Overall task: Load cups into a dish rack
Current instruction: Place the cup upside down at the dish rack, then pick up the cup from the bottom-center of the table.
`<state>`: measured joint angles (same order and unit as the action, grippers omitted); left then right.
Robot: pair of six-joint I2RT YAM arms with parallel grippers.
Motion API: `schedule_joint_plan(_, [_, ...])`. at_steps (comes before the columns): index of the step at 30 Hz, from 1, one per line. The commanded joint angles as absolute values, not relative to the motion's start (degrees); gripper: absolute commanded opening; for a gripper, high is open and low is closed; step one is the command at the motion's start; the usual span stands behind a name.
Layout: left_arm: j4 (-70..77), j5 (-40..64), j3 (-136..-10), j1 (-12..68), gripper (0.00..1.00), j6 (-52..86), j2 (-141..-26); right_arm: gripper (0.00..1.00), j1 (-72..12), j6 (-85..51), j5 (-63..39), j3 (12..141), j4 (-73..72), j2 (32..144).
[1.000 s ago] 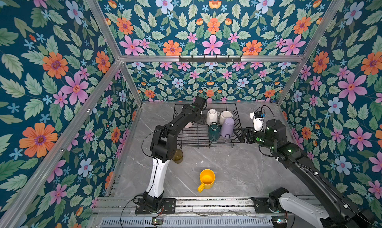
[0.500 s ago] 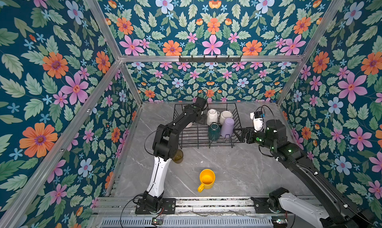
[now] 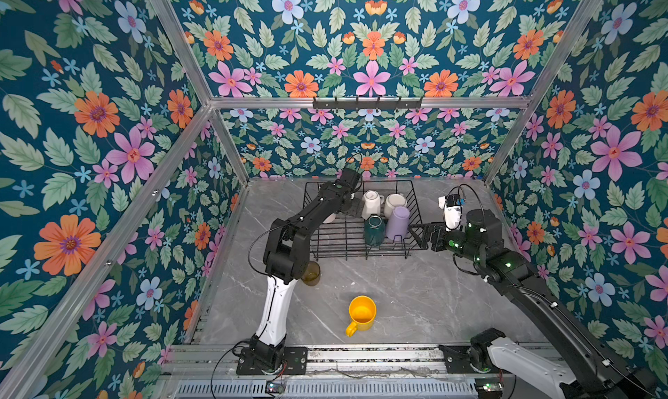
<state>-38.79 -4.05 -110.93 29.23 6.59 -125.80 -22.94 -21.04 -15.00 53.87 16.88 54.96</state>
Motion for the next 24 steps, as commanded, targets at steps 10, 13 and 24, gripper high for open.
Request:
schedule_joint_plan(10, [-26.0,-2.9,-100.5,29.2,0.99,9.6,-112.6,0.89,-23.8,-16.5,-18.3,59.4,27.0,59.9])
schedule_joint_plan(13, [-16.9,-5.4,-92.0,29.1,0.99,10.3,-104.4,0.85,-26.9,-15.5,-15.8,61.2,30.7,61.9])
schedule_joint_plan(24, [15.2,-11.9,-55.6,29.0,0.99,14.6,-72.5,0.75,-45.1,-17.2,-6.5,62.3,37.5,68.7])
